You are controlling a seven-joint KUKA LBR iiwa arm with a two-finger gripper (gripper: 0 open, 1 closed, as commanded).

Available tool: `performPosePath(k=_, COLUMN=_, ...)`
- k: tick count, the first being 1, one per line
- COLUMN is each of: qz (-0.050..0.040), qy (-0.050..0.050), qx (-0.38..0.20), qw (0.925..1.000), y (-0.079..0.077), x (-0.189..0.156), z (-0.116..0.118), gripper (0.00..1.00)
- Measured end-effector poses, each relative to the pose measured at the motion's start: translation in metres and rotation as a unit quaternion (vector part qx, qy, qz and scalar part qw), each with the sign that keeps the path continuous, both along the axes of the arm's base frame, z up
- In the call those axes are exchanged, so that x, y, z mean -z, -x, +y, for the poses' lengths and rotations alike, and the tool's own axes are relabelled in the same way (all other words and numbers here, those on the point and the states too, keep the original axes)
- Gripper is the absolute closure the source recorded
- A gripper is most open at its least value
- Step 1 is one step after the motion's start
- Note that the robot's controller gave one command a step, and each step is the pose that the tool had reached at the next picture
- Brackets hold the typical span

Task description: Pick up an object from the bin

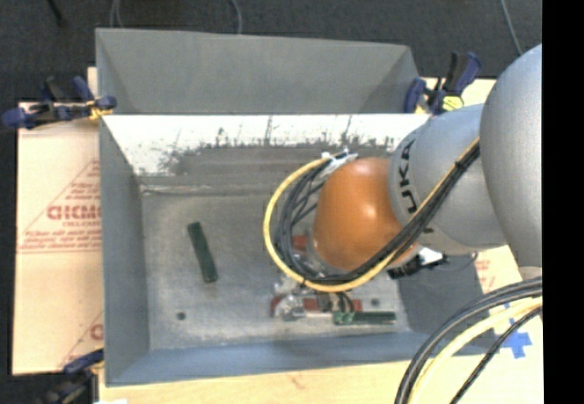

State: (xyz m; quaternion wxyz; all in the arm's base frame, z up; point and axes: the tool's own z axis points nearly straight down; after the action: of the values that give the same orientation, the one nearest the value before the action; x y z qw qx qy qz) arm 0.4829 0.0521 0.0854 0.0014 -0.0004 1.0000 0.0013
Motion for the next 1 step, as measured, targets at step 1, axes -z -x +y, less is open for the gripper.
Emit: performPosePath(k=1, qz=0.0000, qy=0.000, qx=0.001, qw=1.0000, y=0.0000, x=0.0000, z=0.0000, gripper=1.00)
